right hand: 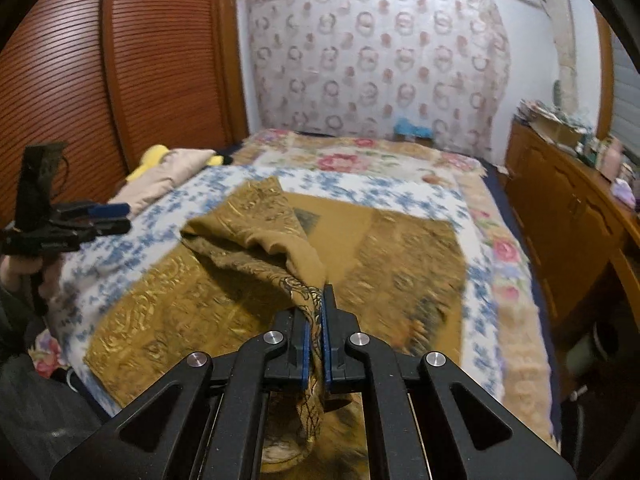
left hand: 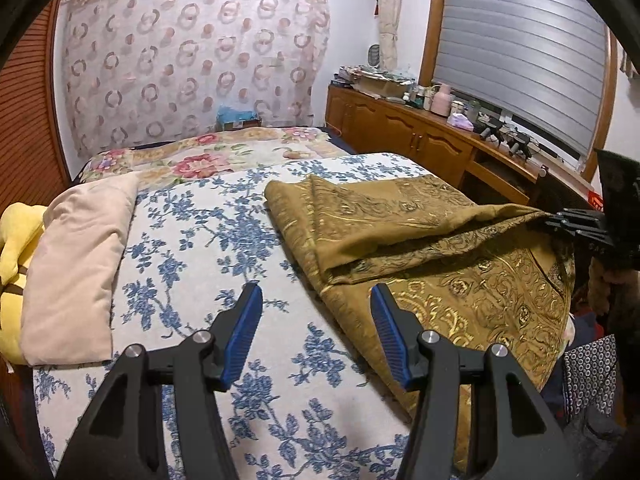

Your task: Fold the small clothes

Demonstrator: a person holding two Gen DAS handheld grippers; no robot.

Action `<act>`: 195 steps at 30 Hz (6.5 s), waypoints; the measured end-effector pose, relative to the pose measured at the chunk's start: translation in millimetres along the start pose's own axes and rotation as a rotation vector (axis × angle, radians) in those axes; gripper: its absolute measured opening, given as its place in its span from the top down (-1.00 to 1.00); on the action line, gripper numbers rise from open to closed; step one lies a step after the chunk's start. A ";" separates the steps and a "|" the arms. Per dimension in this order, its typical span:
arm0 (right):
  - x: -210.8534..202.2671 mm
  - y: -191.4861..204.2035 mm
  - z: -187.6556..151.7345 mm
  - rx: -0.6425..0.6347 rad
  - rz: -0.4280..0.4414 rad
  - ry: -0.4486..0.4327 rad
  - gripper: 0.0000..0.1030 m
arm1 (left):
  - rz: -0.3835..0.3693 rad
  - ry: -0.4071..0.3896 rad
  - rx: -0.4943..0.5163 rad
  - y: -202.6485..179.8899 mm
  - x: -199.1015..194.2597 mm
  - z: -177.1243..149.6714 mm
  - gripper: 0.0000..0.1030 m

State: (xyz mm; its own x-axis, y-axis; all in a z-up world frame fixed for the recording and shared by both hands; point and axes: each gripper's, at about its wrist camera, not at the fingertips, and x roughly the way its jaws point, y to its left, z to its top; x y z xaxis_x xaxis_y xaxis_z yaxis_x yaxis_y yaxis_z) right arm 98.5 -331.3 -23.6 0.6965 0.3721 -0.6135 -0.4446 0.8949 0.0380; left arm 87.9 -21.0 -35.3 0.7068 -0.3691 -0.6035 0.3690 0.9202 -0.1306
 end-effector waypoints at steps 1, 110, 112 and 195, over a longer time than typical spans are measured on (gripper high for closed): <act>-1.2 -5.1 -3.3 0.011 -0.006 0.003 0.97 | -0.003 0.001 0.003 -1.8 0.7 0.3 -0.07; 129.8 -107.8 74.3 0.121 -0.125 0.190 0.17 | -0.086 0.261 0.034 -1.3 136.9 67.9 -0.07; 140.0 -106.2 70.2 0.115 -0.110 0.220 0.17 | -0.086 0.263 0.032 -1.2 137.9 67.0 -0.07; -36.0 63.4 -38.8 -0.063 0.038 0.031 -0.46 | -0.197 0.072 0.068 -91.0 35.1 46.3 0.99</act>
State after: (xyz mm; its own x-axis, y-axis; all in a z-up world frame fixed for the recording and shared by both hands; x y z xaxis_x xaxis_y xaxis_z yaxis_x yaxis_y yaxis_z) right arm 23.4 -297.6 -29.8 0.6612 0.3967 -0.6367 -0.5058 0.8626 0.0122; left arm 107.1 -123.8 -8.2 0.5728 -0.5286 -0.6265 0.5375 0.8193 -0.1998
